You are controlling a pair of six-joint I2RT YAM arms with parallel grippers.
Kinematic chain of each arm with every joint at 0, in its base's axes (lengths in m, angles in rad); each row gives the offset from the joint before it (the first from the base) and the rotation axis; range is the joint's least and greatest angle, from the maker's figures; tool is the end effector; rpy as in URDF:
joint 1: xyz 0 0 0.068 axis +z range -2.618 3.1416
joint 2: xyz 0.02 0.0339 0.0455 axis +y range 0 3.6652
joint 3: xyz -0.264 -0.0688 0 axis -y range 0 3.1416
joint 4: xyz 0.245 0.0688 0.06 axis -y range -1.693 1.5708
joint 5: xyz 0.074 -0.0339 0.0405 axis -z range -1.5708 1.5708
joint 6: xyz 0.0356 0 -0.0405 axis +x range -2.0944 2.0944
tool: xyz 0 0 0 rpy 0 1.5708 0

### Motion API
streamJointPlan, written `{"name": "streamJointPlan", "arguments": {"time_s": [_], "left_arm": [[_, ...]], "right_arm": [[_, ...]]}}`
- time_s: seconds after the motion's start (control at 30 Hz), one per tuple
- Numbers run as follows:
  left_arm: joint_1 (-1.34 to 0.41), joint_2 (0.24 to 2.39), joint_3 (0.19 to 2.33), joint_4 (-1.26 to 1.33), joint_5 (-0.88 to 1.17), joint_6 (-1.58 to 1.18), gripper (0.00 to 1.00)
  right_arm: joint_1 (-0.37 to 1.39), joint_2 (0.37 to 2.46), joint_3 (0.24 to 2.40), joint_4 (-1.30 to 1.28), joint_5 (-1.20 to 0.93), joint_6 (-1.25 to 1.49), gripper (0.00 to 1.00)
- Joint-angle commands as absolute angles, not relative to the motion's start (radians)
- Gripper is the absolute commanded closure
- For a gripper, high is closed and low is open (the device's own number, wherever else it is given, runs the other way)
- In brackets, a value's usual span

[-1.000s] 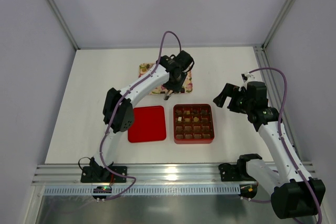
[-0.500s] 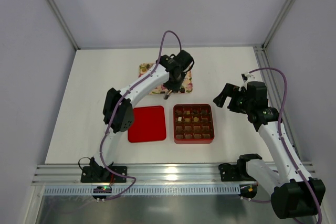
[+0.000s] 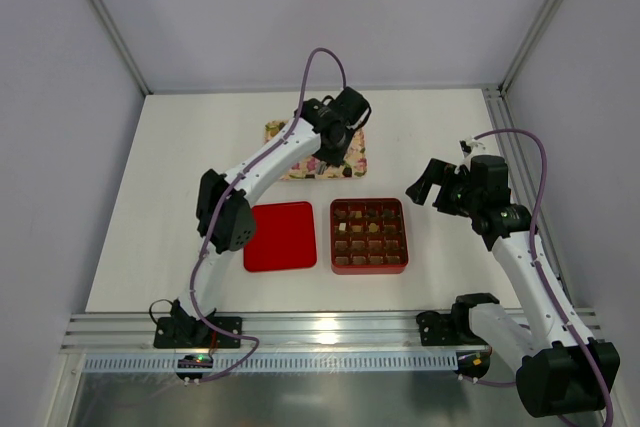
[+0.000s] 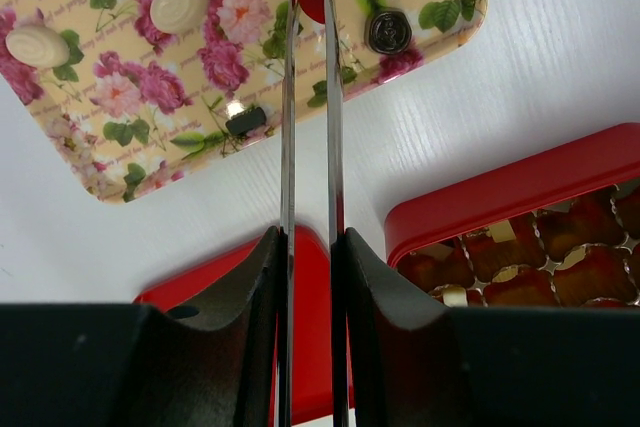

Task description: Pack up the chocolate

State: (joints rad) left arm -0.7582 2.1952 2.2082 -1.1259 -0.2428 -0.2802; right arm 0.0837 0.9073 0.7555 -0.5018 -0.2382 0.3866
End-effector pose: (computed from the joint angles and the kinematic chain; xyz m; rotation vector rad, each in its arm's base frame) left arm 0.3446 -0.3146 0.2935 0.5492 2.5696 -0.0255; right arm 0.1935 0.0247 0.2777 0.2080 2.2438 0.5205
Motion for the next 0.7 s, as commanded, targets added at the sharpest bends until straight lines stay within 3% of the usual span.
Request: {"name": "streamJointPlan", "arguments": {"time_s": [0.0, 0.67], "left_arm": [[-0.761, 2.184, 2.253, -1.134, -0.273, -0.268, 0.74], [-0.833, 2.043, 2.227, -1.16, -0.262, -0.313, 0.75]], "right_arm": [[0.083, 0.893, 0.784, -0.482, -0.233, 0.371, 0.0], [0.084, 0.893, 0.784, -0.476, -0.236, 0.38, 0.0]]}}
